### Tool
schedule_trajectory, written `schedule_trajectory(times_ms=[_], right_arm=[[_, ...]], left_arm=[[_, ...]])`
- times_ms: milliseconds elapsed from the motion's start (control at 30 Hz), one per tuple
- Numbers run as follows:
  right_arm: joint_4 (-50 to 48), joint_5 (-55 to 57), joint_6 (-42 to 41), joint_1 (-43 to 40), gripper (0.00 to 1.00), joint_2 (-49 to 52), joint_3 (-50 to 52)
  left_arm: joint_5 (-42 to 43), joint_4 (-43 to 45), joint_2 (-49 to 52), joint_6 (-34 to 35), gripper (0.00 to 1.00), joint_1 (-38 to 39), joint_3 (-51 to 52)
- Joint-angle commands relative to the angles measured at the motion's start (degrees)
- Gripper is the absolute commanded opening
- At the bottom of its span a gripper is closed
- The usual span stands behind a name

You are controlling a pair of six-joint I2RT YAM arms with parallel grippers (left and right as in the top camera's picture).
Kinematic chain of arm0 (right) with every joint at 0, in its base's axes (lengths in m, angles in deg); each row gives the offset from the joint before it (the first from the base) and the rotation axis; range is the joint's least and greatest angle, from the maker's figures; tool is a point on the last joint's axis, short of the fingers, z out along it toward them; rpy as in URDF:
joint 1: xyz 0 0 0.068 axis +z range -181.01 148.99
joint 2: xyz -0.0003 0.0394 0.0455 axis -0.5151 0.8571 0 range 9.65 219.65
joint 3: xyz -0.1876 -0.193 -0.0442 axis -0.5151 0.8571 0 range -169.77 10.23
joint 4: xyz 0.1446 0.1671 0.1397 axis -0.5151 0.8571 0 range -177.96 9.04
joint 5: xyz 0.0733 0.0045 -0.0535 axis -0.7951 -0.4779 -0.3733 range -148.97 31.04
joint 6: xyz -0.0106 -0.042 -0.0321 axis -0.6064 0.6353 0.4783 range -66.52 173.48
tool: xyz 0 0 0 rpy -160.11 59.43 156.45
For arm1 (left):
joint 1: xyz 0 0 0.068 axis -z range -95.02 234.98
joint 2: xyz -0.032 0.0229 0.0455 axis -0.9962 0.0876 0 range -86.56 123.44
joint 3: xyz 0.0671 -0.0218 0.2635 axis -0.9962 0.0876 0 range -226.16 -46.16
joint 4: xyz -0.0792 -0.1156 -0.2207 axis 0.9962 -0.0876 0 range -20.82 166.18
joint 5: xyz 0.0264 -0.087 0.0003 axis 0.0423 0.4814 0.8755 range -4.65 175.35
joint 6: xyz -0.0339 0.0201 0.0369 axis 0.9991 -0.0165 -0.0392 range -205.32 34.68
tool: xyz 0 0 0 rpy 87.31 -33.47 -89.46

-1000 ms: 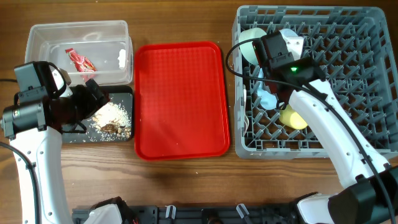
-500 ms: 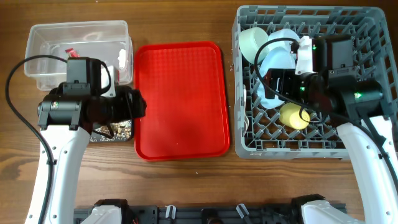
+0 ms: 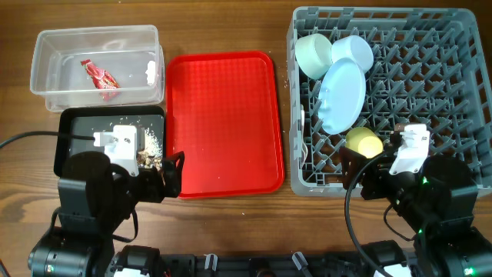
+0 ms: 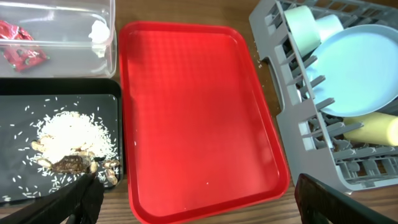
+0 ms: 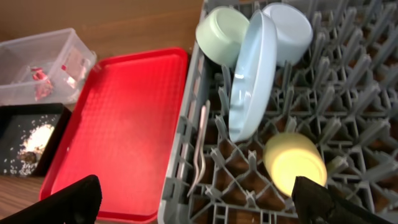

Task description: Sort waste into correct bins and load items into the dishwasher rack

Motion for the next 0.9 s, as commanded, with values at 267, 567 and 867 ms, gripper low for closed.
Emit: schedule_trajectory(times_ms=[267, 567, 867], right_arm=[[0.44, 1.22, -1.11, -0.11, 1.0, 3.43, 0.55], [-7.23, 7.87, 5.73, -1.14, 1.0, -3.69, 5.38], [-45.11, 7.89, 6.58, -2.27, 1.0, -34.47, 38.47]], left_arm=[[-0.55, -0.2, -0.61, -1.09, 1.0, 0.44, 0.81], [-0.55, -0.2, -0.61, -1.09, 1.0, 0.44, 0.81], [-0.55, -0.2, -0.61, -1.09, 1.0, 0.44, 0.81]])
